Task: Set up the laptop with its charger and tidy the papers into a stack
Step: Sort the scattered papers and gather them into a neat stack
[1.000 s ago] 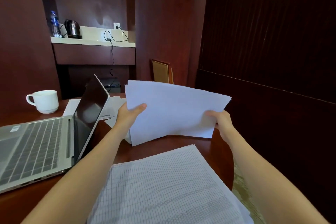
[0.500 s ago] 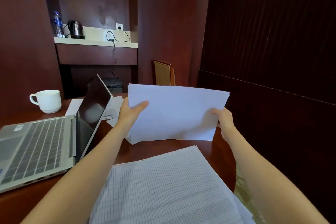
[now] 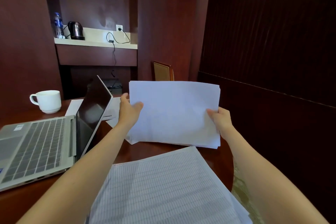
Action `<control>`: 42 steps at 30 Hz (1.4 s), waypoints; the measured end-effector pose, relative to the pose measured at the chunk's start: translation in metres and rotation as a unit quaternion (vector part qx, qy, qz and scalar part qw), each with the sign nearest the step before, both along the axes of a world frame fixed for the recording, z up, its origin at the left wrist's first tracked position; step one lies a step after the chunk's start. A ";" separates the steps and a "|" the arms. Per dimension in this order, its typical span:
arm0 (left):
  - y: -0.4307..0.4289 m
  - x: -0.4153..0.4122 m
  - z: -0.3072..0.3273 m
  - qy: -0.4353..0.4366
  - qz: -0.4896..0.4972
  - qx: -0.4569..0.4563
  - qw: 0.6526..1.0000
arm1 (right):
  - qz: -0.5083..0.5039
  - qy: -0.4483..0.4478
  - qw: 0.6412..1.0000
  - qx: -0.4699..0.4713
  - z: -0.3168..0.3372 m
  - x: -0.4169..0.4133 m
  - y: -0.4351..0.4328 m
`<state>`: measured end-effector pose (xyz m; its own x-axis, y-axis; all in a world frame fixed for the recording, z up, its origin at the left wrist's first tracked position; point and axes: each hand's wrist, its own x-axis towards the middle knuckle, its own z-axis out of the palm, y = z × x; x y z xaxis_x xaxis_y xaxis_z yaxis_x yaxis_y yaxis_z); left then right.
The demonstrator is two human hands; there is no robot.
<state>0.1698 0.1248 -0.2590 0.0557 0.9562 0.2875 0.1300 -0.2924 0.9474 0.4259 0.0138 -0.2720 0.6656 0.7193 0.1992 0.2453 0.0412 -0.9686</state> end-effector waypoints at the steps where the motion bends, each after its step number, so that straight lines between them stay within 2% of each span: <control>1: 0.001 0.001 0.002 0.029 0.030 0.020 0.999 | 0.001 0.007 1.000 0.005 0.003 0.001 0.000; 3: -0.002 0.002 0.006 0.119 0.089 0.073 0.986 | -0.002 0.026 1.000 0.009 0.011 -0.001 -0.003; 5: -0.007 0.003 0.009 0.200 0.109 0.128 0.965 | -0.005 0.050 0.999 0.014 0.018 -0.001 -0.006; 7: -0.013 0.007 0.009 0.273 0.093 0.167 0.943 | 0.016 0.077 0.997 0.007 0.020 -0.001 -0.011; 10: -0.022 0.012 0.010 0.371 0.049 0.203 0.905 | 0.070 0.105 0.991 -0.054 0.018 0.000 -0.017; 13: -0.028 0.018 0.011 0.417 0.011 0.220 0.882 | 0.140 0.101 0.975 -0.141 0.016 -0.004 -0.026; 17: -0.035 0.025 0.010 0.479 -0.047 0.194 0.855 | 0.231 0.102 0.946 -0.205 0.009 -0.009 -0.033; 21: -0.036 0.024 0.003 0.428 -0.176 0.088 0.882 | 0.345 0.137 0.898 -0.236 -0.005 -0.014 -0.043; 23: -0.036 0.022 -0.001 0.450 -0.219 0.064 0.863 | 0.377 0.126 0.879 -0.264 -0.009 -0.015 -0.051; 27: -0.048 0.020 -0.007 0.525 -0.278 0.049 0.803 | 0.454 0.096 0.827 -0.318 -0.010 -0.014 -0.062; 29: -0.055 0.019 -0.012 0.543 -0.298 0.052 0.783 | 0.449 0.058 0.820 -0.350 -0.010 -0.014 -0.067; 31: -0.057 0.018 -0.020 0.543 -0.312 0.051 0.778 | 0.423 0.008 0.826 -0.373 -0.008 -0.016 -0.070; 35: -0.057 0.015 -0.031 0.536 -0.324 0.037 0.779 | 0.351 -0.056 0.826 -0.438 -0.005 -0.022 -0.073; 42: -0.057 0.008 -0.022 0.528 -0.324 -0.027 0.784 | 0.239 -0.177 0.789 -0.538 0.009 -0.031 -0.061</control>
